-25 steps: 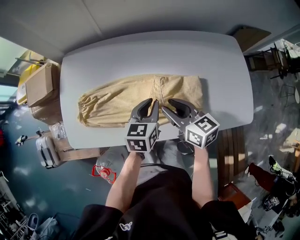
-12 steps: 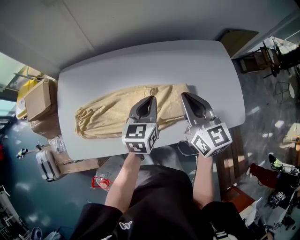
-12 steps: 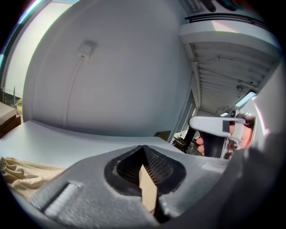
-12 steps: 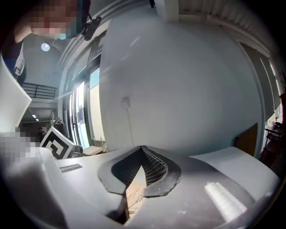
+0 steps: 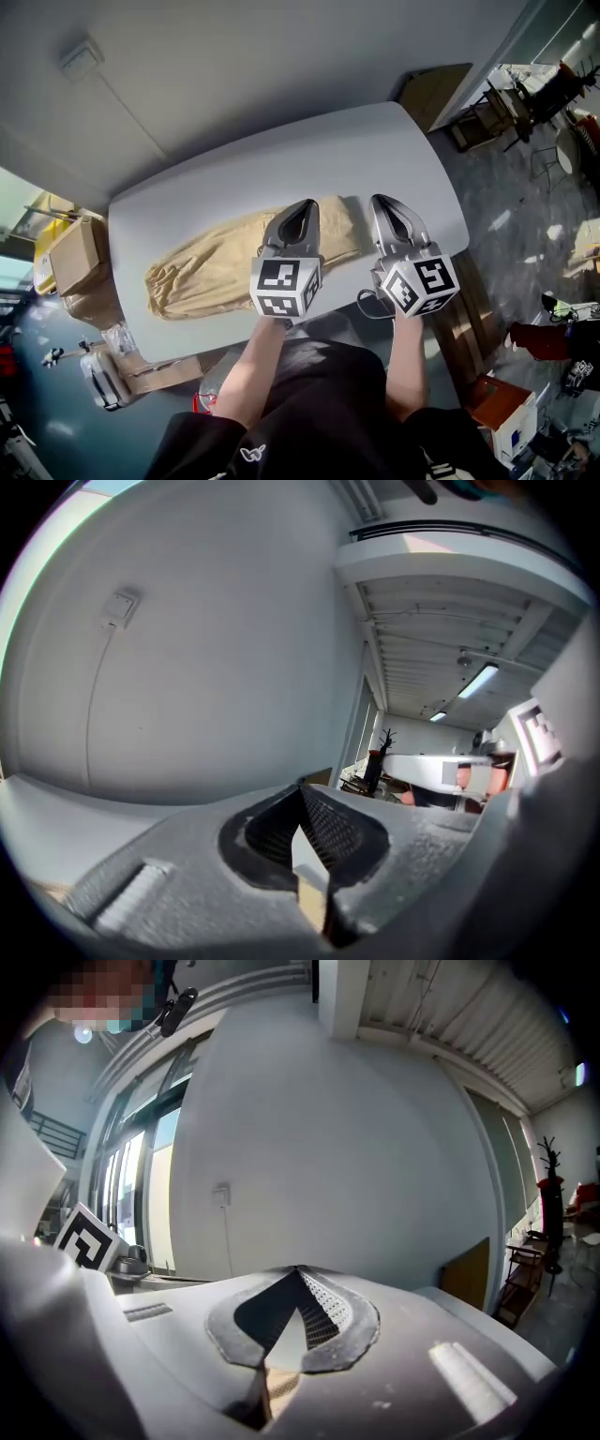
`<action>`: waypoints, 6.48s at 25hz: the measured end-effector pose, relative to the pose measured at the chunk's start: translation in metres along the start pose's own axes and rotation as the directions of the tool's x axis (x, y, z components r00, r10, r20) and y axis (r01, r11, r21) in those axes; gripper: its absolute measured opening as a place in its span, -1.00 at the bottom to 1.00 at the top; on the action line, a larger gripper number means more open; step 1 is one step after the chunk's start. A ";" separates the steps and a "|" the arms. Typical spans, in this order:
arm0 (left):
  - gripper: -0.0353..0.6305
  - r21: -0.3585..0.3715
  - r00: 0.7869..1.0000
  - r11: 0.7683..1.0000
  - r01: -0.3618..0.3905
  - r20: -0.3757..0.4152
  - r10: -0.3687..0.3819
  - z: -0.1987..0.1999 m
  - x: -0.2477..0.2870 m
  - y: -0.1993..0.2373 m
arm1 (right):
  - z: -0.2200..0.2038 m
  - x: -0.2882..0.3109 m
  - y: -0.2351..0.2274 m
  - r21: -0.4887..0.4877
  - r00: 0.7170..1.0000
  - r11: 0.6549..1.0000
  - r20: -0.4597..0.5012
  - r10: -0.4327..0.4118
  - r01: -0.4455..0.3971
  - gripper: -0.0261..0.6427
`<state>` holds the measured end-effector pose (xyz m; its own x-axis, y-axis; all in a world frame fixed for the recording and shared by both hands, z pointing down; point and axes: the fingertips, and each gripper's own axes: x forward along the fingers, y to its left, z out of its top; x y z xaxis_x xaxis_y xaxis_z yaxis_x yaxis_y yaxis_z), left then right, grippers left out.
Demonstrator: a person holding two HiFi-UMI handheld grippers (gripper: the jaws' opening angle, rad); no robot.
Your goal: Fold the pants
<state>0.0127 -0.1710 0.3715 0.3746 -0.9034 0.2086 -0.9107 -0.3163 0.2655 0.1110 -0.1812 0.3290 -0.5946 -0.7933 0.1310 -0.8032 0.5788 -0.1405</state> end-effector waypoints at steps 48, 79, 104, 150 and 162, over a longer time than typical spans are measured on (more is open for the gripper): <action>-0.55 -0.063 0.928 0.998 0.012 -0.371 -0.034 -0.157 0.037 -0.005 | -0.255 -0.006 -0.066 0.326 0.833 0.930 -0.551 0.042 0.169 -0.02; -0.88 -0.099 0.925 0.991 -0.091 -0.376 0.048 -0.175 0.026 0.022 | -0.289 -0.005 -0.063 0.344 0.764 0.910 -0.644 0.049 0.232 -0.58; -0.88 -0.108 0.879 0.973 0.204 -0.417 -0.230 -0.188 0.071 -0.101 | -0.258 -0.118 -0.169 0.275 0.730 0.803 -0.631 -0.264 0.528 -0.67; -0.88 -0.277 0.932 0.890 -0.361 -0.098 0.348 -0.100 -0.156 0.153 | -0.088 0.065 0.159 -0.303 0.898 0.898 -0.401 0.182 -0.318 -0.72; -0.88 -0.357 0.829 0.757 -0.548 -0.111 0.548 -0.120 -0.251 0.224 | -0.191 0.078 0.321 -0.417 0.646 0.532 -0.666 0.374 -0.737 -0.72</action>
<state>-0.2641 0.0197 0.4913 -0.1690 -0.8901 0.4233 -0.8322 0.3589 0.4225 -0.1998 -0.0214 0.4816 -0.7080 -0.1705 0.6853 -0.0040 0.9714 0.2376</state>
